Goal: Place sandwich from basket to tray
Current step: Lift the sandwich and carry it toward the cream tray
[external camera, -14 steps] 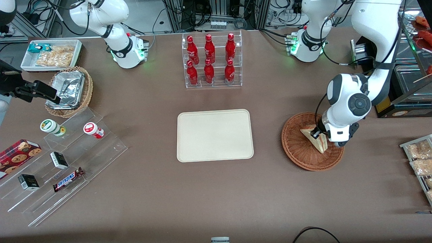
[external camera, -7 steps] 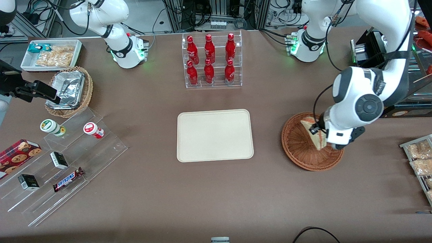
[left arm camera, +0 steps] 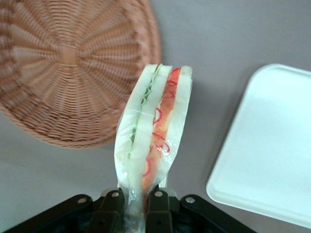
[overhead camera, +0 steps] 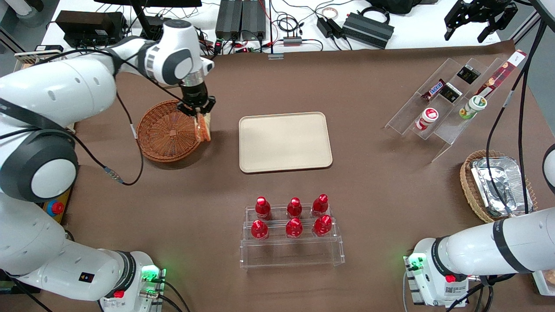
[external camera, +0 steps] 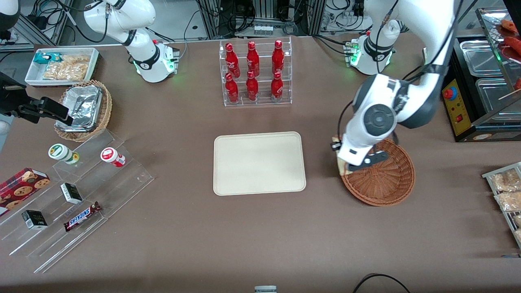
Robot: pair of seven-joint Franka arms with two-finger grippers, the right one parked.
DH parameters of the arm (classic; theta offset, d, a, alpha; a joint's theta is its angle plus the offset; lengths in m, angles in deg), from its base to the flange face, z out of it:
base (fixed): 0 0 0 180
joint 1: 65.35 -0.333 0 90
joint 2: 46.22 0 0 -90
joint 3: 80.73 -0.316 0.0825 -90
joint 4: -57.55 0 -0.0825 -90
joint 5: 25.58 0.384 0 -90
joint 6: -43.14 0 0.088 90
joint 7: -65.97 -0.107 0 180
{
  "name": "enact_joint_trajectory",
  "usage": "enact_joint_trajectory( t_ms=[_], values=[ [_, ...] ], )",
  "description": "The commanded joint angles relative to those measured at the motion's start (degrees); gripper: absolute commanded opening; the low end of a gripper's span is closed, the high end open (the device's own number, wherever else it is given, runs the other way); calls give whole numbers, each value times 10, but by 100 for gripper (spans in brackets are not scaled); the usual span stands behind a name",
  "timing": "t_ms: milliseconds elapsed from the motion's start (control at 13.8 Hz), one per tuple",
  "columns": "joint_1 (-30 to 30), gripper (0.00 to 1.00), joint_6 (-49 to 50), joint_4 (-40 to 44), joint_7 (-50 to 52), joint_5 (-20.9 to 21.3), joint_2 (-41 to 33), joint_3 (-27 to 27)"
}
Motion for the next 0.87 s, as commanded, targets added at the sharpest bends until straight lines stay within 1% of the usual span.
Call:
enact_joint_trajectory(
  t_ms=[0,217,580,797],
  values=[
    [48,6,6,62,-4,-1,51,-5],
    [95,6,7,128,33,-16,104,-4],
    [160,7,-6,232,109,-16,188,-5],
    [187,7,-46,267,160,-15,232,-5]
  ],
)
